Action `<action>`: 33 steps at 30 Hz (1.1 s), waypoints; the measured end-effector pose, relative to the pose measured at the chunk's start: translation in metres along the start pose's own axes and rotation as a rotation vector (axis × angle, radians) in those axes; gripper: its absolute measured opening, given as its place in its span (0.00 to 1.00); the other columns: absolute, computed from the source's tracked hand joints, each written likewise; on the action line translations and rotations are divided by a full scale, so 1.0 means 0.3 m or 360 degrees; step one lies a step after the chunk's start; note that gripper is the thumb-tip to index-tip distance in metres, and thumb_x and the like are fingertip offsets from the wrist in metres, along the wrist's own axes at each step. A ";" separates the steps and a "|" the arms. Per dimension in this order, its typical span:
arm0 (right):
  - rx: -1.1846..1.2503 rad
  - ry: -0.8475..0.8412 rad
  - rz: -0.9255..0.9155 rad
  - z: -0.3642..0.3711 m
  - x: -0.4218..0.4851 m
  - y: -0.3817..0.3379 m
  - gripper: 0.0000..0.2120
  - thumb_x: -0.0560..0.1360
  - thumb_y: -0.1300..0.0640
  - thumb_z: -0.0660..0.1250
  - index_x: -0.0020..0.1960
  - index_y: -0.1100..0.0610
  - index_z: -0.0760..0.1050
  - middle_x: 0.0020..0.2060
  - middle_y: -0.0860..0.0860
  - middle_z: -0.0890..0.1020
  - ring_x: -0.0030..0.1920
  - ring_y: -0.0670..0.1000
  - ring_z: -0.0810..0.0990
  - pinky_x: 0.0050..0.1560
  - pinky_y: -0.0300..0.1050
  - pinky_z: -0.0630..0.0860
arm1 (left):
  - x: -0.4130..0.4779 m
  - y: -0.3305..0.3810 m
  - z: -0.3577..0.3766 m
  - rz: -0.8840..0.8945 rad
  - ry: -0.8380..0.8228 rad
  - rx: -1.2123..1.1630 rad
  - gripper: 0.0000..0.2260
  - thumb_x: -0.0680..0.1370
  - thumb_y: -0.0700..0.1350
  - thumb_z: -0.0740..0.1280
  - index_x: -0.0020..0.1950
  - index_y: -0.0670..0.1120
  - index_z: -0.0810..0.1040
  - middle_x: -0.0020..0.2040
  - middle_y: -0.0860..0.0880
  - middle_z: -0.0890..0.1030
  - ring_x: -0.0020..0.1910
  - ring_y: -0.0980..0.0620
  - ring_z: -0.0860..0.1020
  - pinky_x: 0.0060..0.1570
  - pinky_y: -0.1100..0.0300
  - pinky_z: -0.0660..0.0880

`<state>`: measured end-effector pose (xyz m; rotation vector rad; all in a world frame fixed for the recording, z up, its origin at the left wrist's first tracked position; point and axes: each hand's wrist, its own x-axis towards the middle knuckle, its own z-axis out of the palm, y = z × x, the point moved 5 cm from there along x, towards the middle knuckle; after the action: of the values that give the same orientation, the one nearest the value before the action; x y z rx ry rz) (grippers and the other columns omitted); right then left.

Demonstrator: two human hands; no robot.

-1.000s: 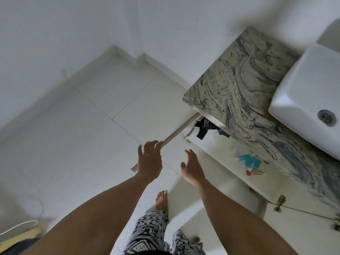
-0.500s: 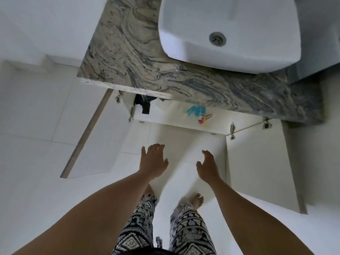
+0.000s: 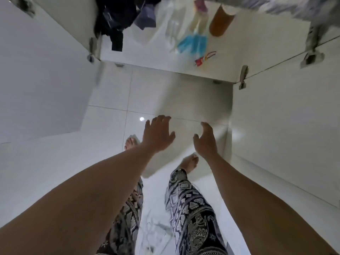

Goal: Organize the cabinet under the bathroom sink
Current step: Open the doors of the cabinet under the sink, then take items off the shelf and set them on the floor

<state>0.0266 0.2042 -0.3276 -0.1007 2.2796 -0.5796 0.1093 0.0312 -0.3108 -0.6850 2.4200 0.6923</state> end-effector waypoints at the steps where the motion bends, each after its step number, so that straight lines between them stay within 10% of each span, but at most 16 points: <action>1: -0.0001 0.0018 -0.0001 0.031 0.055 0.034 0.27 0.80 0.60 0.60 0.77 0.59 0.58 0.77 0.53 0.61 0.76 0.52 0.62 0.72 0.42 0.58 | 0.054 -0.011 0.050 0.0011 -0.0003 0.0007 0.28 0.79 0.56 0.64 0.77 0.49 0.64 0.76 0.48 0.67 0.74 0.47 0.67 0.75 0.46 0.59; 9: -0.0023 0.0357 -0.0476 0.241 0.689 0.098 0.27 0.80 0.60 0.62 0.77 0.60 0.60 0.76 0.55 0.62 0.76 0.52 0.61 0.73 0.40 0.58 | 0.727 -0.156 0.272 0.0132 0.0352 -0.0008 0.27 0.79 0.55 0.65 0.76 0.48 0.65 0.74 0.46 0.70 0.72 0.45 0.69 0.72 0.46 0.64; 18: -0.0014 0.1548 -0.0767 0.032 1.292 -0.169 0.31 0.76 0.38 0.63 0.73 0.53 0.65 0.66 0.52 0.74 0.65 0.53 0.72 0.63 0.49 0.70 | 1.295 -0.101 -0.008 0.0446 0.1626 0.0223 0.22 0.76 0.60 0.64 0.66 0.51 0.74 0.62 0.49 0.77 0.60 0.44 0.73 0.56 0.47 0.65; 24: -0.0145 0.1509 -0.0652 -0.053 1.404 -0.266 0.38 0.70 0.30 0.64 0.73 0.48 0.62 0.65 0.51 0.74 0.64 0.56 0.71 0.61 0.55 0.62 | 1.443 -0.076 -0.064 0.0164 0.1476 0.0460 0.31 0.75 0.68 0.62 0.68 0.48 0.72 0.63 0.46 0.78 0.68 0.41 0.67 0.66 0.39 0.59; 33: -0.0230 0.1528 -0.0648 -0.022 1.400 -0.321 0.29 0.72 0.36 0.67 0.67 0.48 0.67 0.62 0.51 0.76 0.62 0.56 0.73 0.61 0.57 0.61 | 1.417 -0.093 -0.041 0.0204 0.1515 0.0314 0.19 0.77 0.62 0.66 0.62 0.53 0.77 0.53 0.49 0.81 0.61 0.44 0.72 0.65 0.42 0.60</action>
<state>-0.2832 0.0176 -0.5622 -0.4448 3.2719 -0.7775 -0.1901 -0.1320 -0.5664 -0.9193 3.3533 0.1462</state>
